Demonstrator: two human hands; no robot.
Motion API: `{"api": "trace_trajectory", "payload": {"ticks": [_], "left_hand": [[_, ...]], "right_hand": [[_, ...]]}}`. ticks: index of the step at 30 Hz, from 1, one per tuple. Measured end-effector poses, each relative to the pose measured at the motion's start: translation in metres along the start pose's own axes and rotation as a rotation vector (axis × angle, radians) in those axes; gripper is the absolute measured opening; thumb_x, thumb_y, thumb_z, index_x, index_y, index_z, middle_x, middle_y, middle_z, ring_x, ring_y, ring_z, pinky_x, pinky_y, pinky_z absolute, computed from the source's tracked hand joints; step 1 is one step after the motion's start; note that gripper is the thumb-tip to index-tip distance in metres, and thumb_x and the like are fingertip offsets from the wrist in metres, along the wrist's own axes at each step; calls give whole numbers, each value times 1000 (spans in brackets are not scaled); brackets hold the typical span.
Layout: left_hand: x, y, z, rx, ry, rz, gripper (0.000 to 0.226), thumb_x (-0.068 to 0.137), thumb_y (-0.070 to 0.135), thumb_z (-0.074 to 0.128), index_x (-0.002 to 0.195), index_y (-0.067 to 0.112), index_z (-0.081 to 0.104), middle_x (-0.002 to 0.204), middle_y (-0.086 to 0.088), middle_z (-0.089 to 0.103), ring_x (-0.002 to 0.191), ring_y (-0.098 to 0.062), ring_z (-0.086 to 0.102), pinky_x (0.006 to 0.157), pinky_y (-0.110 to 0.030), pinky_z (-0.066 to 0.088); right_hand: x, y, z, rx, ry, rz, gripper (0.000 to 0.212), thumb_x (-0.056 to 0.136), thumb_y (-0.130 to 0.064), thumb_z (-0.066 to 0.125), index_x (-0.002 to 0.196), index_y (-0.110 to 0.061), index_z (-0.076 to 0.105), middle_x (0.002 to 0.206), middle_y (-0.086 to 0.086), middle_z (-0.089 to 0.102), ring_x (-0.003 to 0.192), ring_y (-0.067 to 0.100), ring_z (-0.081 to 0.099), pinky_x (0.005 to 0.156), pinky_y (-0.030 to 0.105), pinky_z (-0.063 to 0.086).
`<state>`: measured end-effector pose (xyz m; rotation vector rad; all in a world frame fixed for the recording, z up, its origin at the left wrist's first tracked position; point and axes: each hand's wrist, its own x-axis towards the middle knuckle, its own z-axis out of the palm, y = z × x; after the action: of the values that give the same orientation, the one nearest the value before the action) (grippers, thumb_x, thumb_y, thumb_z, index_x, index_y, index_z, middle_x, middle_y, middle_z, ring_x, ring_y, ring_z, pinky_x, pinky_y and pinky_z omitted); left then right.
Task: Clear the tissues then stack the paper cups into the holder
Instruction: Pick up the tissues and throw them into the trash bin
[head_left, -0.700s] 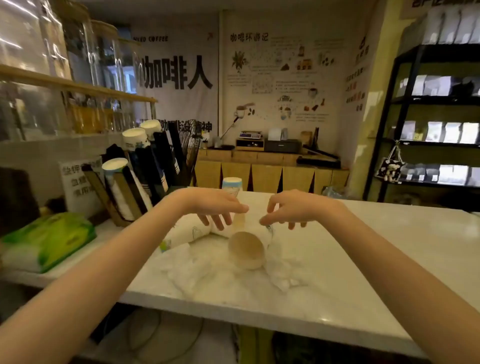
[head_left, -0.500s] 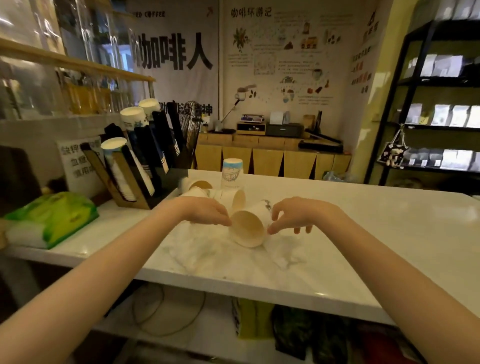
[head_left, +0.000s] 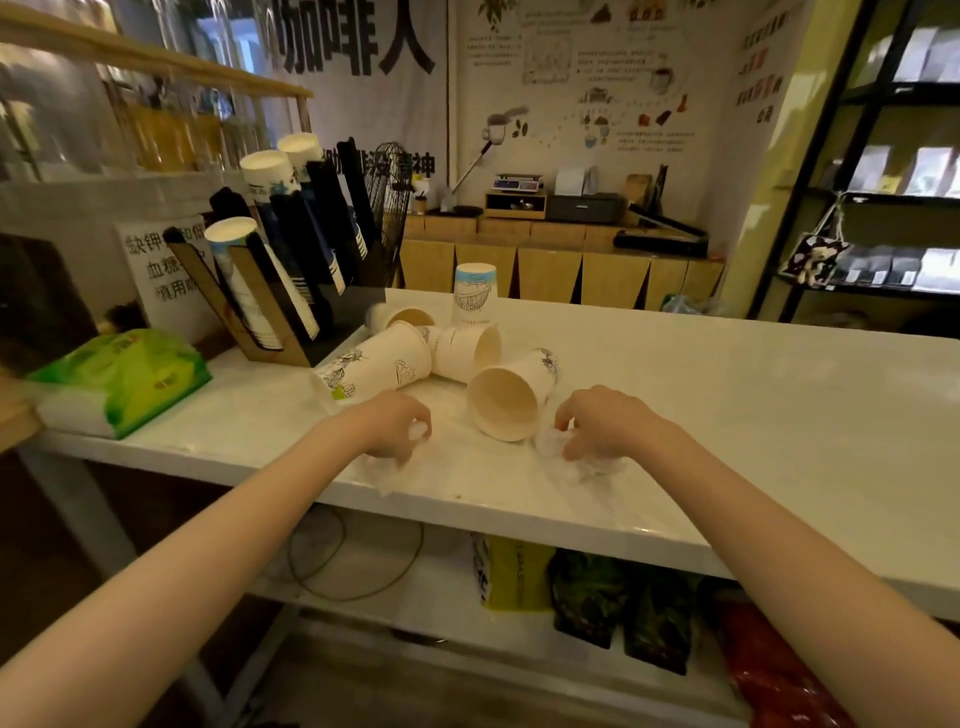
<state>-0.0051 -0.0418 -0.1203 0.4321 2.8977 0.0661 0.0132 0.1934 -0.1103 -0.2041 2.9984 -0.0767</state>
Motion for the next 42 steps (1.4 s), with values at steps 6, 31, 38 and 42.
{"api": "trace_trajectory", "payload": {"ticks": [6,31,38,42], "left_hand": [[-16,2,-4,-230,268,60,33,76,9,62,107,19,62,121,-7,59,114,-24,51,88,-29,39],[-133,-32,193,-698,140,-31,31,88,2,42,105,13,66,120,-5,63,113,-17,55,79,-16,37],[-107,-35,362,-758,-90,-171,30,83,15,61,111,6,63,128,-10,58,118,-21,52,89,-17,35],[-83,-42,467,-757,-224,-207,53,69,13,74,119,9,57,134,-7,46,125,-20,44,85,-11,27]], "right_hand": [[-16,-5,-10,162,-48,-16,34,76,-14,65,110,-13,62,92,9,67,65,22,66,56,31,55],[-89,-115,195,701,-288,-38,21,86,-4,50,104,-10,61,92,13,64,80,28,65,65,36,54],[-79,-100,378,911,-357,246,32,88,-4,53,121,-3,55,81,8,61,46,5,58,49,16,46],[-59,-89,493,902,-273,331,33,83,-1,57,116,-3,61,106,19,68,90,25,64,77,30,49]]}}
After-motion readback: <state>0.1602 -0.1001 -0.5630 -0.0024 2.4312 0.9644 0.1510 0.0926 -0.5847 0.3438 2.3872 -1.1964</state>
